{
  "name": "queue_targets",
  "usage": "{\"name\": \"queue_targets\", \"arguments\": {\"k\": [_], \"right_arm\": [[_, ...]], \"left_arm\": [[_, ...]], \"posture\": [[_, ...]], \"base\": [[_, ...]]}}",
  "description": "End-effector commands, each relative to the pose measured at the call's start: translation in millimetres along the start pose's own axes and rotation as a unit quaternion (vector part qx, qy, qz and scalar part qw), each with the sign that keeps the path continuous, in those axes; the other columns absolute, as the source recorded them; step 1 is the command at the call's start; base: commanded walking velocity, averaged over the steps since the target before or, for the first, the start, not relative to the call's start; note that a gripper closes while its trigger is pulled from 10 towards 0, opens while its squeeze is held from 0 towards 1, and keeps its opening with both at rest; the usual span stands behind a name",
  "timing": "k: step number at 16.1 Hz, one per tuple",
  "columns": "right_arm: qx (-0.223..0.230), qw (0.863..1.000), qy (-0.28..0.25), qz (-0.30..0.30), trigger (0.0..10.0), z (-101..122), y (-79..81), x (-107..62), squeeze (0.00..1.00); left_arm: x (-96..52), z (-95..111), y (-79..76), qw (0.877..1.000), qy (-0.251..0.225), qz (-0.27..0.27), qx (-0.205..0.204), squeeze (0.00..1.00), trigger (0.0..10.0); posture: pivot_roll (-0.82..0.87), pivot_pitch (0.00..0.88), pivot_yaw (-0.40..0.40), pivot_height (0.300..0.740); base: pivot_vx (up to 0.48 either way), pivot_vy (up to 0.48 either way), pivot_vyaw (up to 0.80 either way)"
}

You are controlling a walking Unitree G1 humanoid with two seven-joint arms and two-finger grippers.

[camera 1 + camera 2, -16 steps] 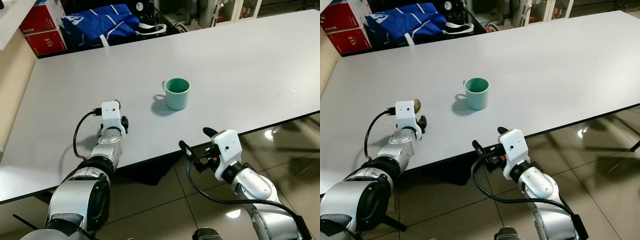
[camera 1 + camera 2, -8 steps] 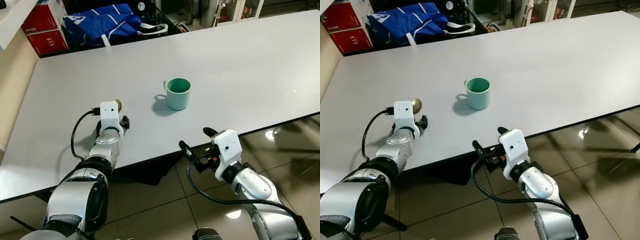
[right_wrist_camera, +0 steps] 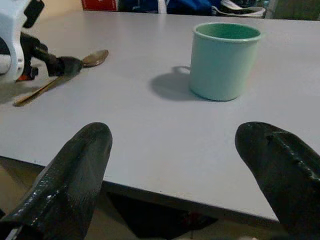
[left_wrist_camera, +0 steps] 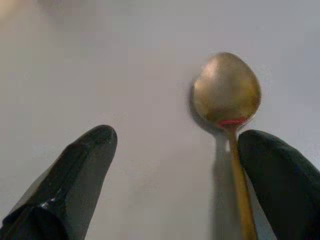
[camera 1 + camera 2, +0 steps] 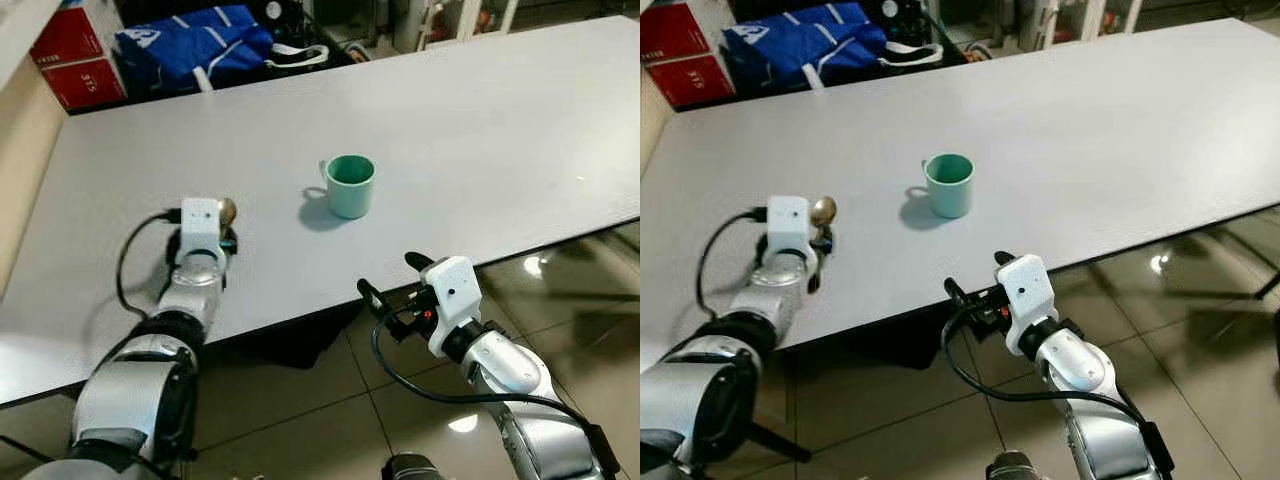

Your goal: Setting the table

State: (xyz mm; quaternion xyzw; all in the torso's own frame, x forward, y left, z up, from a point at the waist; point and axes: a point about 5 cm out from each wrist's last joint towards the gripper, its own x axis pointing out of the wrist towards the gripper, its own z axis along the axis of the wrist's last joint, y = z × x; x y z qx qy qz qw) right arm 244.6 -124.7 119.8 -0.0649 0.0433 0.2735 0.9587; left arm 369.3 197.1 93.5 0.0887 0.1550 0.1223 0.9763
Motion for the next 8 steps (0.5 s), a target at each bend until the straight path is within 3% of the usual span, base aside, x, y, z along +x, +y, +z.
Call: {"name": "queue_targets", "arguments": {"k": [1,2,4,6,8], "right_arm": [[-0.003,1.0,-0.003,0.006,10.0,1.0,0.0,2.4,0.0],[-0.003,1.0,-0.003,0.006,10.0,1.0,-0.2,2.6,0.0],[-0.005,1.0,-0.004,0.008,10.0,1.7,-1.5,4.3,0.0],[-0.006,1.0,-0.006,0.008,10.0,2.1,-1.7,5.6,0.0],[-0.005,1.0,-0.006,0.007,10.0,2.1,-1.3,5.9,0.0]], "left_arm": [[4.0,28.4,8.5,0.998,-0.056,0.018,0.013,0.0,10.0],[4.3,33.2,9.7,0.998,-0.066,0.02,0.016,0.0,10.0],[4.7,67.1,14.1,0.991,-0.13,0.023,0.009,0.0,10.0],[3.0,86.1,12.3,0.986,-0.168,0.009,0.002,0.0,10.0],[2.4,90.0,10.3,0.985,-0.173,0.002,-0.007,0.0,10.0]], "posture": [[-0.26,0.0,0.084,0.74],[-0.26,0.0,0.084,0.74],[-0.26,0.0,0.078,0.74],[-0.26,0.0,0.078,0.74],[-0.26,0.0,0.08,0.74]], "base": [[0.0,0.0,0.0],[0.0,0.0,0.0],[0.0,0.0,0.0],[0.0,0.0,0.0],[0.0,0.0,0.0]]}}
